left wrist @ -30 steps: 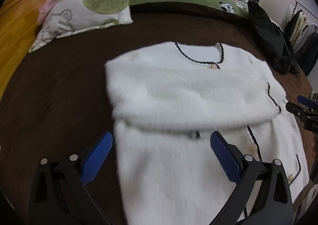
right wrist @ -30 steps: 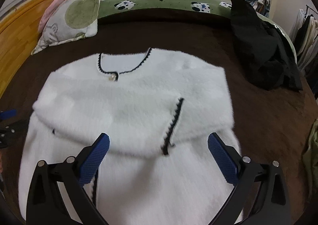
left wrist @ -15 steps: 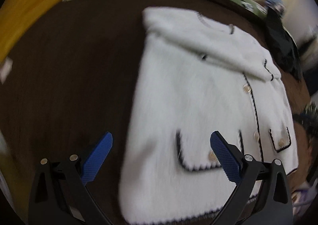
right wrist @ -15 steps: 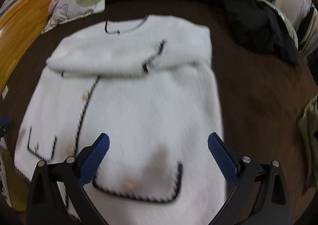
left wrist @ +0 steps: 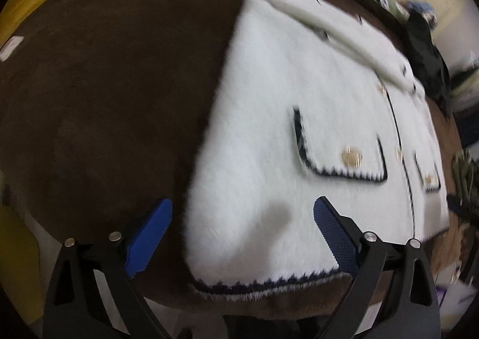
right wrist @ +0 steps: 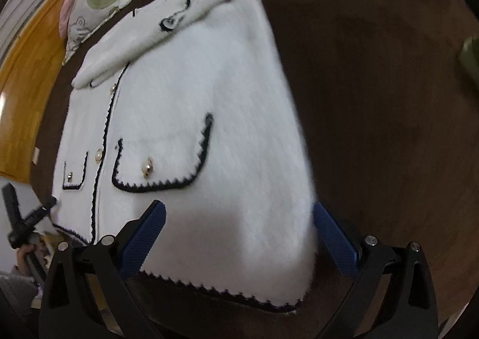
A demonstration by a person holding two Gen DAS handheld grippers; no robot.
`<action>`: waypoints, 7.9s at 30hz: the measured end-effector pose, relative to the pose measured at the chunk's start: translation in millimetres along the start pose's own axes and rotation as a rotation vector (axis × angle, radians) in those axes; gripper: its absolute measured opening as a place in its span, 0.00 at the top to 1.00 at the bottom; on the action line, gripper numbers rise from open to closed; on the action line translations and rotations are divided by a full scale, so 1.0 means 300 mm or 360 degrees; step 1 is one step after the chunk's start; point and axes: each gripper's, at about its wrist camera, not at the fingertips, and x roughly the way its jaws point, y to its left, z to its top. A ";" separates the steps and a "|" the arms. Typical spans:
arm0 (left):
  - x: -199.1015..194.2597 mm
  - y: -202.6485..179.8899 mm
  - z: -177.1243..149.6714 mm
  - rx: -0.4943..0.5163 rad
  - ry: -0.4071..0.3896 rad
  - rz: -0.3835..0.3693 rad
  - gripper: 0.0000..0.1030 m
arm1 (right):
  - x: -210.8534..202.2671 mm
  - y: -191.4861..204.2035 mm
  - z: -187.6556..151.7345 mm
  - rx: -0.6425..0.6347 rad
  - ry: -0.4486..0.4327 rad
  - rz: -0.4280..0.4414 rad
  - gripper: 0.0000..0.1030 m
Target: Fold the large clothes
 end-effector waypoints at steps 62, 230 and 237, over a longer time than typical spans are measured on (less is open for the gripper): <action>-0.392 -0.220 0.371 -0.0339 -0.0356 -0.0132 0.82 | -0.369 0.259 0.376 -0.0421 -0.0065 0.0098 0.89; 0.475 -0.609 1.002 0.0529 -0.0279 0.0194 0.05 | -0.015 0.571 0.842 0.0222 -0.0930 0.0449 0.74; 0.468 -0.600 0.986 0.0532 -0.0333 0.0193 0.05 | 0.055 0.826 0.855 -0.0010 -0.0831 0.0506 0.74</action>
